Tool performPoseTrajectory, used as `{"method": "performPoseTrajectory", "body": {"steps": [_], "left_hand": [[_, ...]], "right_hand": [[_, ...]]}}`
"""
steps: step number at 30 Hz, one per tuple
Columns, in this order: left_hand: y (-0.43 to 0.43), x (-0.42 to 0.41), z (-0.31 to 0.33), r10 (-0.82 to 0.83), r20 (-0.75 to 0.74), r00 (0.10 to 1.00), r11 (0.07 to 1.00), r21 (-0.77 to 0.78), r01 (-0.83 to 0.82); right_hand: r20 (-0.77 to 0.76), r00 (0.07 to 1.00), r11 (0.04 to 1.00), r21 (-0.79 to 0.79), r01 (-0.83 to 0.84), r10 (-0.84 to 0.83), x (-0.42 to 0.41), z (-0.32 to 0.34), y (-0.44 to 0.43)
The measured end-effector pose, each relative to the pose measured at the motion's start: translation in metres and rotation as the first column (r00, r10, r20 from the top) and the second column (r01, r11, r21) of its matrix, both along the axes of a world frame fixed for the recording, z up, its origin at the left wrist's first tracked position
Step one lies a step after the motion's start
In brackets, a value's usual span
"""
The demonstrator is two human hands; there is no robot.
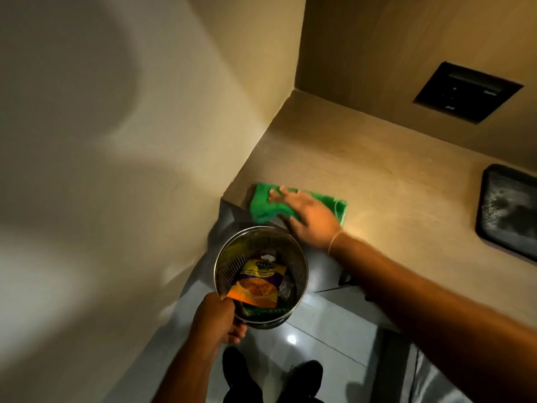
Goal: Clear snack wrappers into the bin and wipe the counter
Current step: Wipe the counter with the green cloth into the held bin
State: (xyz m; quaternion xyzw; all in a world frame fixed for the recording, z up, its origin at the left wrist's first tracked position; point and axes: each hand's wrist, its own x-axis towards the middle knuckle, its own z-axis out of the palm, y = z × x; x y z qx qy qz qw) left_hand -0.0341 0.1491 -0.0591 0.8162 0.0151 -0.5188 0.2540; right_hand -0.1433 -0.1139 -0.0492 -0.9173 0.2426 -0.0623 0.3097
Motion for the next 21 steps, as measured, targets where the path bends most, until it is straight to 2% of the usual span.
{"method": "performPoseTrajectory", "body": {"steps": [2,3,4,5,6,8,9,10,11,12,13,15,17,19,21], "left_hand": [[0.001,-0.001,-0.001,0.008,-0.001,1.000,1.000,0.006,-0.008],[-0.001,-0.004,0.000,0.000,-0.022,1.000,1.000,0.017,0.001],[-0.002,-0.006,0.001,-0.007,-0.043,0.999,1.000,0.030,0.009],[0.004,-0.007,-0.001,0.006,-0.054,0.999,0.999,0.041,-0.004],[0.008,-0.008,-0.002,0.011,-0.053,0.999,0.999,0.045,-0.009],[0.005,-0.015,0.000,-0.007,-0.048,0.999,0.999,0.042,0.009],[0.005,-0.019,0.003,-0.019,-0.049,0.999,0.999,0.039,0.020],[0.003,-0.022,0.006,-0.034,-0.052,0.998,0.999,0.040,0.036],[0.000,-0.025,0.009,-0.048,-0.055,0.997,0.998,0.041,0.051],[-0.003,-0.028,0.011,-0.063,-0.064,0.996,0.997,0.049,0.066],[-0.004,-0.030,0.012,-0.073,-0.076,0.994,0.996,0.054,0.077],[-0.004,-0.035,0.011,-0.080,-0.090,0.993,0.994,0.061,0.086],[-0.003,-0.041,0.007,-0.080,-0.085,0.993,0.994,0.065,0.085],[-0.002,-0.047,0.004,-0.087,-0.082,0.993,0.993,0.074,0.094],[-0.001,-0.053,0.001,-0.096,-0.078,0.992,0.992,0.078,0.102]], "right_hand": [[0.010,0.999,0.996,0.071,-0.051,0.050,-0.025,0.003,0.039],[0.061,0.998,0.995,0.099,0.005,-0.011,-0.043,0.007,0.048],[0.135,0.980,0.983,0.132,0.126,-0.144,-0.058,0.014,0.054],[0.211,0.922,0.936,0.210,0.281,-0.324,-0.069,0.016,0.057],[0.262,0.814,0.846,0.296,0.444,-0.519,-0.080,0.019,0.052],[0.325,0.504,0.599,0.420,0.682,-0.800,-0.112,0.036,0.027],[0.335,0.376,0.495,0.426,0.758,-0.864,-0.129,0.043,0.010],[0.351,0.285,0.415,0.384,0.825,-0.892,-0.145,0.050,-0.009],[0.378,0.244,0.375,0.326,0.868,-0.893,-0.160,0.053,-0.030],[0.367,0.258,0.366,0.262,0.893,-0.894,-0.172,0.047,-0.053],[0.311,0.317,0.388,0.201,0.900,-0.896,-0.179,0.039,-0.076],[0.119,0.475,0.486,0.095,0.869,-0.872,-0.182,0.015,-0.112],[-0.033,0.578,0.579,-0.031,0.815,-0.816,-0.178,-0.010,-0.136],[-0.061,0.599,0.601,-0.143,0.786,-0.798,-0.168,-0.018,-0.139],[-0.029,0.636,0.632,-0.155,0.759,-0.771,-0.155,-0.013,-0.125]]}}
